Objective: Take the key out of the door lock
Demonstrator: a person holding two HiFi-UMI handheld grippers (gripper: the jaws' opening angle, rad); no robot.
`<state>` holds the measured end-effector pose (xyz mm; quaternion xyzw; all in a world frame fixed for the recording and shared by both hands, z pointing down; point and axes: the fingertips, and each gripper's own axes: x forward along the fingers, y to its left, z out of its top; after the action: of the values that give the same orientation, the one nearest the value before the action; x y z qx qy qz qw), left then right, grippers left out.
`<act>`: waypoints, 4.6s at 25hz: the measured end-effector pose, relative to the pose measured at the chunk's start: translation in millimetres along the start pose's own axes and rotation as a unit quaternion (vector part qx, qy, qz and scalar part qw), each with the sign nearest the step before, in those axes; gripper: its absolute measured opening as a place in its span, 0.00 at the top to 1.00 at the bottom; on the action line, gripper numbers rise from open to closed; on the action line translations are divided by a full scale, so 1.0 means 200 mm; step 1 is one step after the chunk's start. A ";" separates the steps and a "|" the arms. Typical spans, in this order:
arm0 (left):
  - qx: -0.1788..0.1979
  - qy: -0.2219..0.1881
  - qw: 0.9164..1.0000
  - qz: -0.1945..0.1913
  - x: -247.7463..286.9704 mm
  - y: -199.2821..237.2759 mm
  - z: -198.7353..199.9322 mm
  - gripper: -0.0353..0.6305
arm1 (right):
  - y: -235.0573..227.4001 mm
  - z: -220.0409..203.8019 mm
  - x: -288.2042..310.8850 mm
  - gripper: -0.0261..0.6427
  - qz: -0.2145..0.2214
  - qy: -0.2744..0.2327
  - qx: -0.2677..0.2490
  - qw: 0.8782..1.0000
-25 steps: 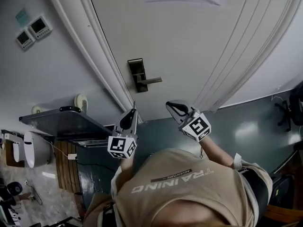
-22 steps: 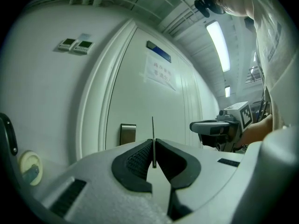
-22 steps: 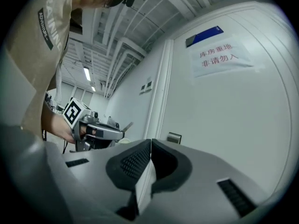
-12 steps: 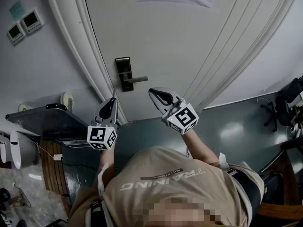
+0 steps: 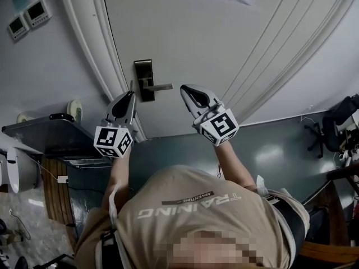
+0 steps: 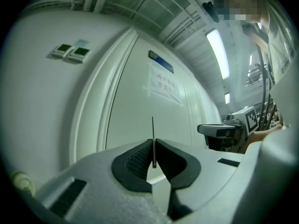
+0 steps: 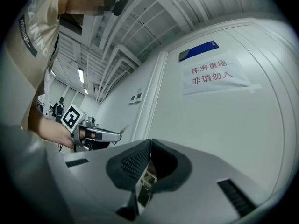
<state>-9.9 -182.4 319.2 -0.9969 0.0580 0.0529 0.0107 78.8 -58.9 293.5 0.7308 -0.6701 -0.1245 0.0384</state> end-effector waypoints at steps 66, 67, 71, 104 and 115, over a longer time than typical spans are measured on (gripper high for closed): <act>-0.026 0.096 0.995 0.028 0.24 0.15 -0.28 0.91 | -0.07 -0.49 0.26 0.94 0.105 0.100 0.091 0.985; -0.026 0.095 0.995 0.026 0.24 0.14 -0.30 0.91 | -0.07 -0.50 0.24 0.94 0.103 0.099 0.093 0.985; -0.028 0.095 0.995 0.023 0.24 0.10 -0.38 0.91 | -0.03 -0.59 0.18 0.94 0.100 0.098 0.114 0.984; -0.002 0.119 0.991 0.060 -0.10 -0.21 -0.49 0.91 | 0.12 -0.65 -0.19 0.94 0.022 0.051 0.087 0.995; -0.033 0.094 0.995 0.027 -0.14 -0.23 -0.40 0.91 | 0.25 -0.64 -0.14 0.94 0.020 0.063 0.143 0.988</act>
<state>-24.2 -136.3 403.1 -0.9953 0.0838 -0.0385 -0.0288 58.5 -50.5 431.7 0.7217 -0.6916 0.0196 -0.0218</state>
